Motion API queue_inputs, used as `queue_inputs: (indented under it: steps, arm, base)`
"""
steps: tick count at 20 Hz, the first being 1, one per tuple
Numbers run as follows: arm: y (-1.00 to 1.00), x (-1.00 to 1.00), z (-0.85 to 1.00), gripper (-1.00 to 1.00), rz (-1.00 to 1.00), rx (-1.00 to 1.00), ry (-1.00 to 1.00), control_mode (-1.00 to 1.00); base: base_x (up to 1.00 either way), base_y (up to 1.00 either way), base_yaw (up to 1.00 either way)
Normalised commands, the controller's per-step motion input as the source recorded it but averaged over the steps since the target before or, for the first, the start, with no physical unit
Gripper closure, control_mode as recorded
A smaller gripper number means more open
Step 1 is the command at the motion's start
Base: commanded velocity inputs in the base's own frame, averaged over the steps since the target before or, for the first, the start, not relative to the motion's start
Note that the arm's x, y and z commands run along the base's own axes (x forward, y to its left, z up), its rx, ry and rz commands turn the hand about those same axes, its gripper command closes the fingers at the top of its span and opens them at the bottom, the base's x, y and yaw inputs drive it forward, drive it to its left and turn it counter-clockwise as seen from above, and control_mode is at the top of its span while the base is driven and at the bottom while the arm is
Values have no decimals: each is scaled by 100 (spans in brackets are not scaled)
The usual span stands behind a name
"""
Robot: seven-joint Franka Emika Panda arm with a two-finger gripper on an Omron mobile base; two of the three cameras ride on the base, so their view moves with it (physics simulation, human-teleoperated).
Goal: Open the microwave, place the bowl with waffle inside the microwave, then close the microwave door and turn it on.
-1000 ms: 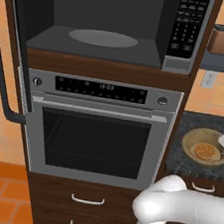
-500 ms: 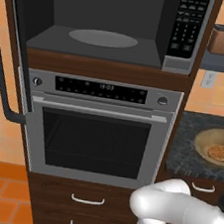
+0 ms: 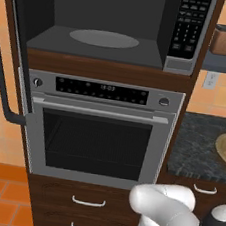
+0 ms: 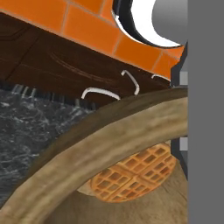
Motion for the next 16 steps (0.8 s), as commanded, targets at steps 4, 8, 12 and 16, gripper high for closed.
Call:
queue_inputs:
  steps: [4,8,12,16]
  arm:
    - [65,-64,49,100,-1,5,3,-100]
    - [98,-49,47,100,0,0,1,-100]
    - [100,-37,48,100,0,0,-1,-100]
    - [100,-27,51,100,0,0,-12,-100]
  base:
    - [0,0,0]
    - [0,0,0]
    - [0,0,0]
    - [0,0,0]
